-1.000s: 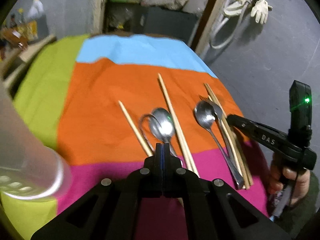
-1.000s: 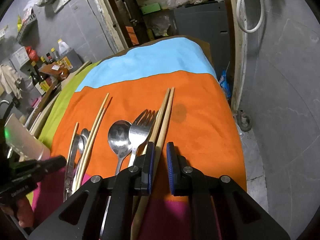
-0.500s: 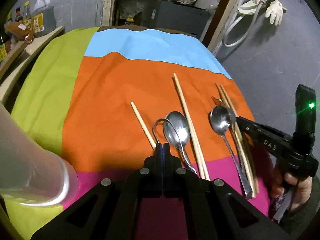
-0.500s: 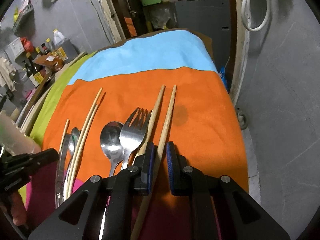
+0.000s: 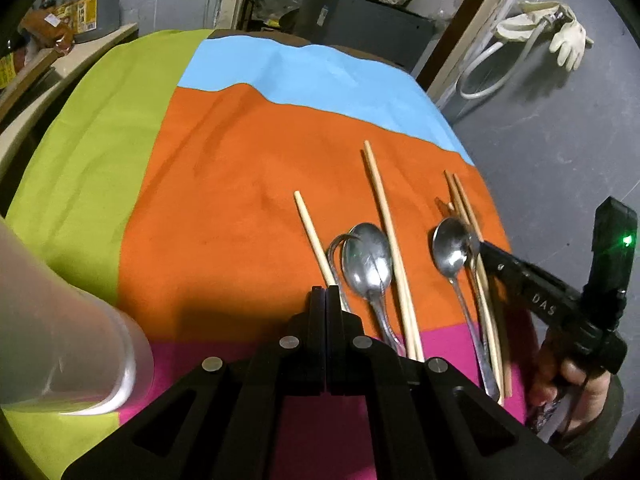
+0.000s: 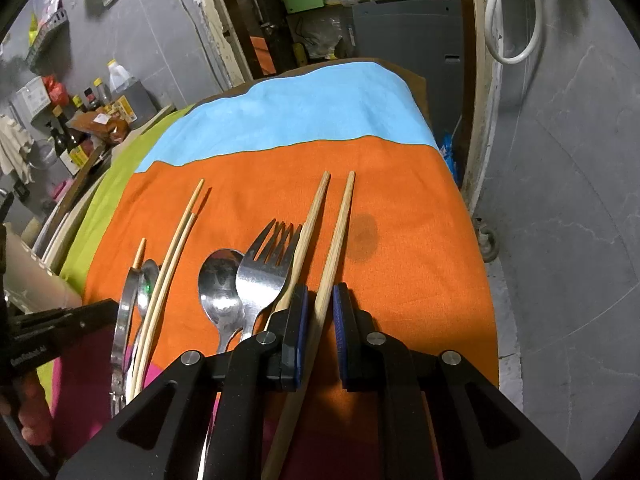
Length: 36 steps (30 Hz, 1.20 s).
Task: Organize utensils
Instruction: 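Close the left tool on a wooden chopstick while the right tool grasps another chopstick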
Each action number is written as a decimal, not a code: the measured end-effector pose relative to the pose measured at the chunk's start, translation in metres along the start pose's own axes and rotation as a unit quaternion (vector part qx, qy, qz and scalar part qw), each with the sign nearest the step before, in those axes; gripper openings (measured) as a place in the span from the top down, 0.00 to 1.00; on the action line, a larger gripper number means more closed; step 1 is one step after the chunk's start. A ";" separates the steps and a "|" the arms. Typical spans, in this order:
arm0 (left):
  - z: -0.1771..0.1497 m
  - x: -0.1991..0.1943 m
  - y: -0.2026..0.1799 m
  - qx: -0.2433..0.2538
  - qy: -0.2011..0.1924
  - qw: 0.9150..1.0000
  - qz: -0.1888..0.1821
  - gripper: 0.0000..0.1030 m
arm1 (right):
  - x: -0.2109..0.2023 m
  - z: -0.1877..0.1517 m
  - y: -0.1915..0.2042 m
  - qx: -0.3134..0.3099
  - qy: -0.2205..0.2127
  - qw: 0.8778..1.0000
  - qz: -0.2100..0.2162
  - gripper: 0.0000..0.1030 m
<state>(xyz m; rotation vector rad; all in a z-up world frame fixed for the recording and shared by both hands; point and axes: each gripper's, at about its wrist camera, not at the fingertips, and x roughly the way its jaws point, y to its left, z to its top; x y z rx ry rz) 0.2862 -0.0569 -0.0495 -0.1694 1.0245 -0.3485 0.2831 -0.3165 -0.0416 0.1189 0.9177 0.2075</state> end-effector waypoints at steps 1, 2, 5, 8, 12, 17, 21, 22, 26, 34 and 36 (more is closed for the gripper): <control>0.000 0.000 0.000 -0.001 0.000 1.000 -0.003 1.00 | 0.000 0.000 0.000 0.001 0.000 1.000 0.001 0.90; 0.001 0.000 0.000 -0.003 0.001 1.000 -0.007 1.00 | 0.000 0.000 0.000 0.001 0.000 1.000 0.002 0.90; 0.001 0.000 -0.001 0.001 0.004 1.000 -0.011 1.00 | -0.001 0.000 -0.001 0.002 -0.001 1.000 0.004 0.90; 0.001 0.002 -0.004 0.011 0.004 1.000 0.000 1.00 | 0.000 0.000 0.000 0.002 -0.002 1.000 0.004 0.90; 0.004 0.006 -0.006 0.011 0.011 1.000 -0.013 1.00 | -0.001 -0.001 0.000 0.002 -0.002 1.000 0.004 0.90; 0.009 0.017 -0.008 0.005 0.025 0.999 -0.029 0.94 | -0.001 0.000 0.000 0.003 -0.002 1.000 0.005 0.90; 0.008 0.017 -0.008 0.007 0.024 0.999 -0.031 0.94 | -0.001 0.000 -0.001 0.003 -0.003 1.000 0.006 0.90; 0.008 0.016 -0.007 0.006 0.025 0.999 -0.033 0.94 | -0.001 0.000 -0.001 0.003 -0.003 1.000 0.006 0.90; 0.003 0.007 -0.003 -0.002 0.022 0.999 -0.046 0.96 | -0.004 0.000 -0.005 0.016 -0.004 1.000 0.020 0.90; -0.012 -0.008 -0.005 0.009 0.016 0.999 -0.037 0.97 | -0.011 -0.007 -0.010 0.038 0.001 0.998 0.052 0.93; -0.016 -0.011 -0.007 0.015 0.019 0.999 -0.025 0.98 | -0.016 -0.011 -0.008 0.034 0.002 0.998 0.053 0.93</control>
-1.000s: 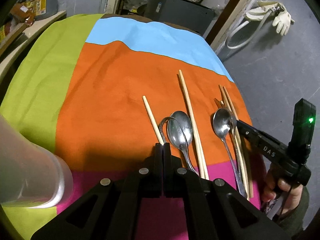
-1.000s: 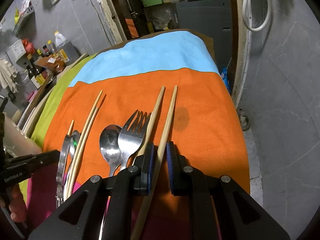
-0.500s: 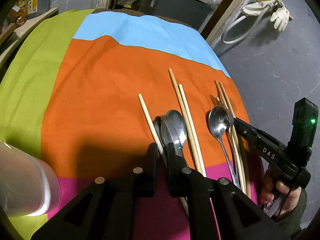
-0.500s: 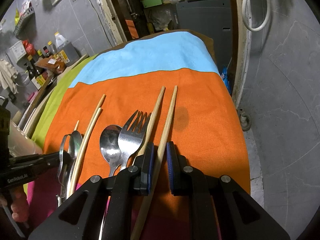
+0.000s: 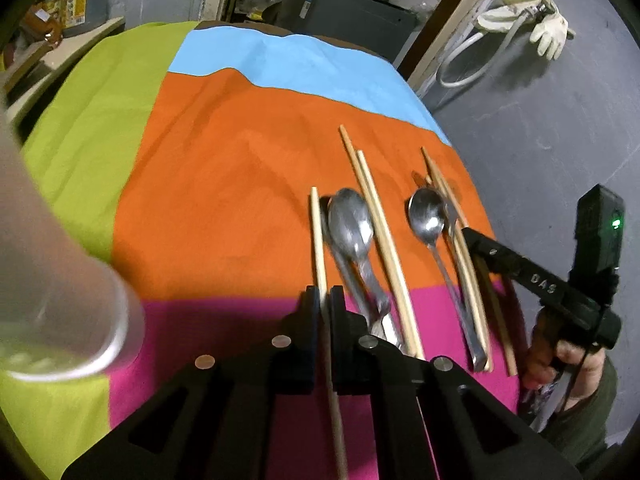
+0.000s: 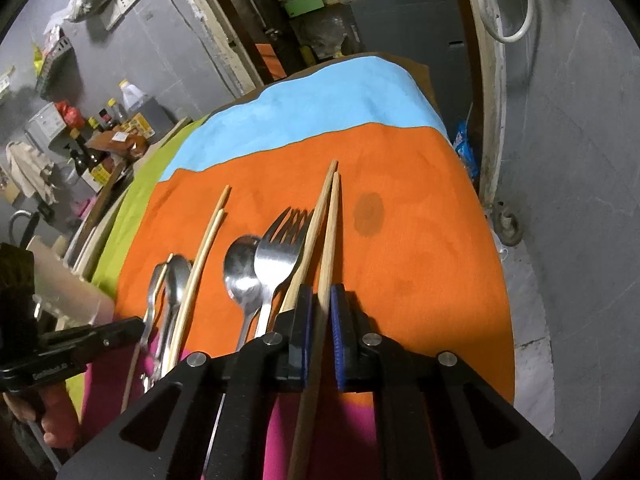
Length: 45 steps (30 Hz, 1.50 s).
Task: Organize utensils
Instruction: 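Close the left tool on a wooden chopstick while the right tool grasps another chopstick, then lift both held chopsticks and carry them over the white utensil holder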
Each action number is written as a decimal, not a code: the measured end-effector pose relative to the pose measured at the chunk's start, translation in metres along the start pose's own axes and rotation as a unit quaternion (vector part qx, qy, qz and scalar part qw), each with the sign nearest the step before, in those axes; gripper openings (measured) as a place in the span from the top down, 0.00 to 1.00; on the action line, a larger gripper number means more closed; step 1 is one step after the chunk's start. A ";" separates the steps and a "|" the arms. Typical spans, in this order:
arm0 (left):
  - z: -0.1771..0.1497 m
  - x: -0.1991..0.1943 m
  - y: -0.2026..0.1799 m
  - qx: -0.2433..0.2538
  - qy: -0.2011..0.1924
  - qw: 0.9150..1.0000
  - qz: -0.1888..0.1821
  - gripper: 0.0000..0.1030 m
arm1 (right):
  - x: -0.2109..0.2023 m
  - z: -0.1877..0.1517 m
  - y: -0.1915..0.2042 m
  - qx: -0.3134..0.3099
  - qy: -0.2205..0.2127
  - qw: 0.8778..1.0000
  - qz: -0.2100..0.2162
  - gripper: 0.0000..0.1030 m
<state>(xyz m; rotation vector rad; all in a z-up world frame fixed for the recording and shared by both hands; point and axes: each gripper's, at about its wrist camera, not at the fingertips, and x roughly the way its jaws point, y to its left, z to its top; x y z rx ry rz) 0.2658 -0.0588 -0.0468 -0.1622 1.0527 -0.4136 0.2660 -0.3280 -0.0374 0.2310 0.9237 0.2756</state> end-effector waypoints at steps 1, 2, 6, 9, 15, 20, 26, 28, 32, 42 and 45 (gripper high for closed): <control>-0.003 -0.001 -0.001 0.002 0.003 1.000 0.008 0.98 | -0.003 -0.002 0.002 -0.003 0.001 1.000 0.000 0.93; -0.005 -0.001 0.000 0.003 0.005 1.000 0.011 0.98 | -0.005 -0.004 0.002 -0.006 0.003 1.000 -0.001 0.93; -0.007 0.003 -0.003 0.017 0.020 0.999 0.020 0.97 | -0.006 -0.007 0.006 -0.014 0.014 1.000 -0.013 0.93; -0.003 0.007 -0.005 0.030 0.032 0.999 0.025 0.97 | 0.004 -0.002 0.007 -0.019 0.044 0.999 -0.020 0.93; -0.005 0.006 -0.007 0.030 0.035 0.999 0.030 0.97 | 0.007 0.007 -0.002 0.021 0.067 0.998 -0.006 0.95; -0.025 -0.012 -0.015 0.039 -0.003 0.999 0.016 0.98 | -0.017 -0.014 -0.006 0.055 0.030 0.998 0.018 0.95; -0.056 -0.048 -0.034 0.072 -0.101 0.992 0.022 0.98 | -0.049 -0.038 0.010 0.044 -0.043 0.997 0.035 0.95; -0.059 -0.056 -0.037 0.073 -0.125 0.989 0.014 0.98 | -0.056 -0.043 0.020 0.033 -0.066 0.997 0.038 0.95; -0.058 -0.063 -0.043 0.082 -0.141 0.986 0.019 0.98 | -0.069 -0.046 0.046 0.001 -0.119 0.992 0.049 0.95; -0.065 -0.053 -0.020 0.042 -0.050 0.997 0.028 0.98 | -0.061 -0.048 0.068 -0.015 -0.105 0.991 0.084 0.95; -0.067 -0.043 -0.020 0.056 -0.017 0.997 0.044 0.98 | -0.065 -0.053 0.068 -0.015 -0.099 0.991 0.091 0.95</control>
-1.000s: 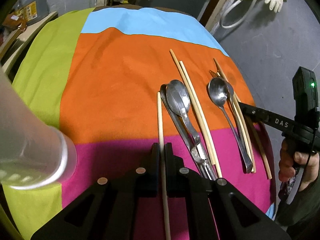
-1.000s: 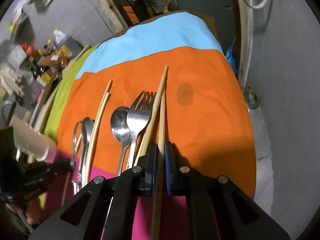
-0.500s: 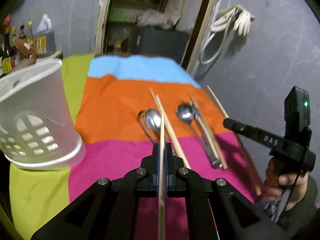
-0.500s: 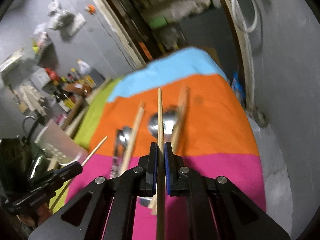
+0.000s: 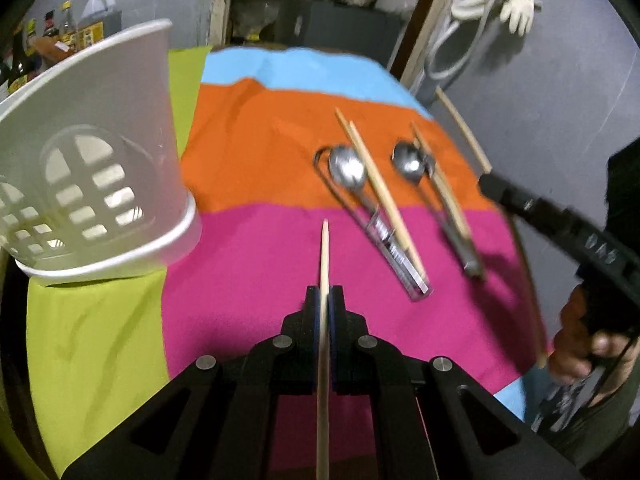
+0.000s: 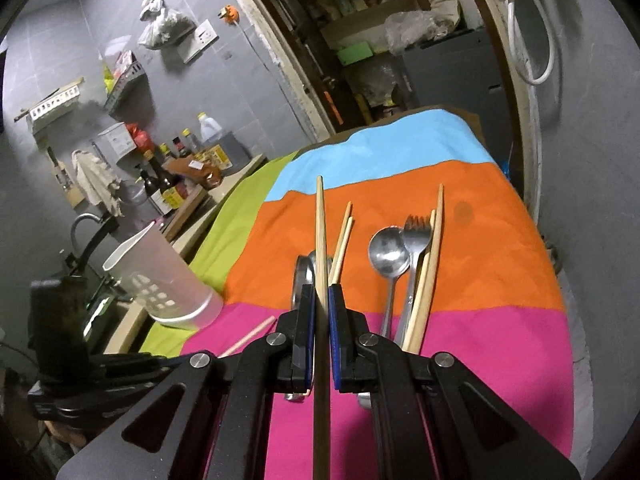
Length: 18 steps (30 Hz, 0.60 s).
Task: Organize utensils
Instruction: 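Lift both held chopsticks and carry them over the white utensil holder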
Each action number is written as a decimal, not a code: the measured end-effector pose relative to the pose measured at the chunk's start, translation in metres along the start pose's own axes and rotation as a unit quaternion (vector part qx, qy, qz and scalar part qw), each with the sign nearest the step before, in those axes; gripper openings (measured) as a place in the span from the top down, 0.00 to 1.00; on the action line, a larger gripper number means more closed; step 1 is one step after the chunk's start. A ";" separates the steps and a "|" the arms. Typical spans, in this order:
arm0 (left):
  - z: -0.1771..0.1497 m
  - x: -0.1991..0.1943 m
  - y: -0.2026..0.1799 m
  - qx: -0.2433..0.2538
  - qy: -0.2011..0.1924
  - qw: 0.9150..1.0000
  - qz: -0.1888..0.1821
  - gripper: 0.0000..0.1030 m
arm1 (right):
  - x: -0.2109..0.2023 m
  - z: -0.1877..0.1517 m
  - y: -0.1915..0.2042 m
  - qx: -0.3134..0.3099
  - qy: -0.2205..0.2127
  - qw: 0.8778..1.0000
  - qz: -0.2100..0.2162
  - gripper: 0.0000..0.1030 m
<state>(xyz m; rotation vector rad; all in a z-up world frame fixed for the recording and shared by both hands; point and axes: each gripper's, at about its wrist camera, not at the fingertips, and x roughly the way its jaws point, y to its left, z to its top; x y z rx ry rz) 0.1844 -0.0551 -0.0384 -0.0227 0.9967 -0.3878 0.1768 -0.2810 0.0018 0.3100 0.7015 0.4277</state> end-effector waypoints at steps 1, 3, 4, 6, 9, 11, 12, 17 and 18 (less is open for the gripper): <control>0.000 0.004 0.000 0.003 0.011 1.000 0.004 0.98 | 0.000 -0.001 0.001 -0.001 0.002 1.000 0.002 0.95; 0.000 0.013 -0.001 0.011 0.035 0.999 0.008 0.98 | -0.001 0.000 0.001 -0.001 0.004 1.000 0.006 0.95; 0.001 0.017 -0.002 0.017 0.048 0.999 0.011 0.98 | -0.002 0.000 0.002 -0.002 0.005 1.000 0.007 0.95; 0.003 0.020 -0.005 0.031 0.055 0.998 0.014 0.98 | -0.004 0.000 0.002 -0.003 0.004 1.000 0.008 0.95; 0.010 0.027 -0.006 0.052 0.074 0.996 0.014 0.97 | -0.006 0.001 0.003 -0.005 0.004 1.000 0.009 0.95; 0.012 0.031 -0.003 0.054 0.080 0.995 0.008 0.97 | -0.005 0.001 0.003 -0.004 0.005 1.000 0.009 0.95; 0.014 0.032 -0.002 0.056 0.081 0.995 0.005 0.97 | -0.005 0.001 0.003 -0.002 0.006 1.000 0.010 0.95; 0.009 0.028 0.009 0.019 0.053 0.998 -0.024 0.98 | -0.007 0.000 0.002 0.006 0.001 1.000 0.018 0.95; 0.007 0.024 0.011 0.011 0.041 0.999 -0.034 0.98 | -0.006 0.000 0.002 0.007 -0.002 1.000 0.020 0.95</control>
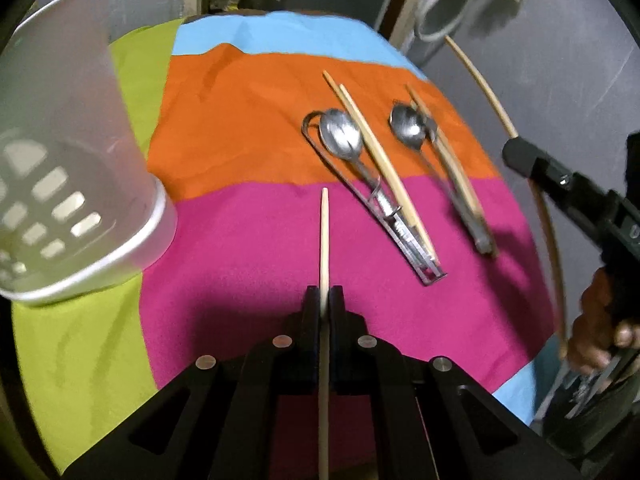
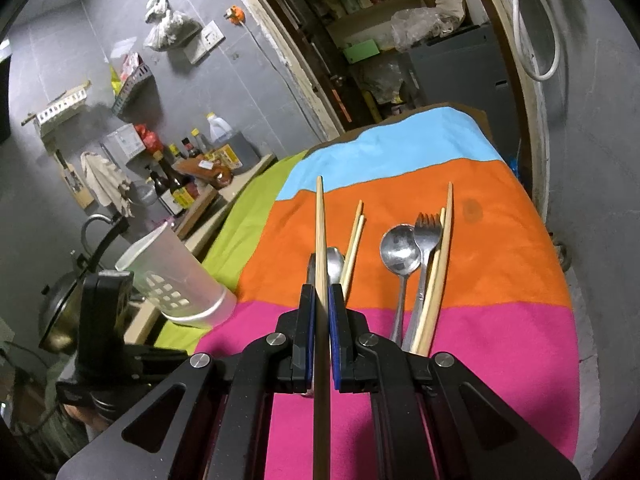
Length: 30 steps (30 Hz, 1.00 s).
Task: Organize utensils
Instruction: 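Lift both held chopsticks and carry them over the white utensil holder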
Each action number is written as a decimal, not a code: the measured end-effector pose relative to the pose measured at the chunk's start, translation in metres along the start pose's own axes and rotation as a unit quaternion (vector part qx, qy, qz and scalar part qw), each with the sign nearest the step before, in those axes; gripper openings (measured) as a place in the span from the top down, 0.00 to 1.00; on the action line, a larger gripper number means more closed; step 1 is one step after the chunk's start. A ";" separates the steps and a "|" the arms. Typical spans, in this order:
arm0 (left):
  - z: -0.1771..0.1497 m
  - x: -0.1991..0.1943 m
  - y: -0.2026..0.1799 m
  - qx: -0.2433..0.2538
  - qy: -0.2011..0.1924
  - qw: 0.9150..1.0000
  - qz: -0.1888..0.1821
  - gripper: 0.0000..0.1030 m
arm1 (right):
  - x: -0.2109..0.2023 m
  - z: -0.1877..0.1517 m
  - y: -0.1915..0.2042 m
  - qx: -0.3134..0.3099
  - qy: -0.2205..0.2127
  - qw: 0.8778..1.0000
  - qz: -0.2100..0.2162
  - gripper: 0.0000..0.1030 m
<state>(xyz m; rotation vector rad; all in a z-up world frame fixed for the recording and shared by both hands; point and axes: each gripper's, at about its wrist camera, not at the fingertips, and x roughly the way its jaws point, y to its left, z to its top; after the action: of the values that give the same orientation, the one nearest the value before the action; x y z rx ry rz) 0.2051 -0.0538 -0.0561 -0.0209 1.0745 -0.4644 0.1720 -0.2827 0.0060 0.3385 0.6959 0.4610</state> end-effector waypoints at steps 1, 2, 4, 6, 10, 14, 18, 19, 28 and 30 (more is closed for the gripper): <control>-0.001 -0.004 -0.003 -0.003 -0.012 1.000 -0.005 0.98 | -0.001 0.000 0.001 0.003 -0.007 1.000 0.005 0.95; -0.003 -0.011 -0.004 -0.003 -0.031 0.999 -0.009 0.98 | -0.002 0.001 0.001 0.005 -0.016 1.000 0.009 0.95; -0.007 -0.028 -0.007 -0.002 -0.076 0.997 -0.016 0.98 | -0.002 0.001 0.004 0.006 -0.032 0.999 0.016 0.95; -0.006 -0.044 -0.009 0.000 -0.125 0.992 -0.014 0.98 | -0.004 0.002 0.011 0.007 -0.057 0.998 0.030 0.95; -0.008 -0.081 -0.012 0.004 -0.240 0.971 0.002 0.98 | -0.006 0.008 0.032 -0.008 -0.110 0.993 0.046 0.95; -0.003 -0.109 -0.007 -0.006 -0.304 0.952 0.007 0.98 | -0.004 0.019 0.061 -0.032 -0.163 0.984 0.066 0.95; 0.000 -0.143 0.011 -0.017 -0.358 0.933 0.027 0.98 | 0.000 0.032 0.091 -0.054 -0.205 0.973 0.092 0.95; 0.001 -0.147 0.016 -0.021 -0.366 0.930 0.031 0.98 | 0.003 0.036 0.099 -0.056 -0.214 0.970 0.101 0.95; 0.018 -0.203 0.091 -0.072 -0.441 0.891 0.077 0.98 | 0.035 0.067 0.153 -0.068 -0.279 0.948 0.141 0.95; 0.021 -0.209 0.106 -0.087 -0.452 0.884 0.083 0.98 | 0.044 0.073 0.165 -0.067 -0.294 0.942 0.149 0.95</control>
<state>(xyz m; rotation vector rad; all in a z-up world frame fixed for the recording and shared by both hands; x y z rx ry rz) 0.1792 0.1163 0.1047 -0.2783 0.1828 -0.1531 0.2033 -0.1314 0.1086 0.4303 0.0270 0.6528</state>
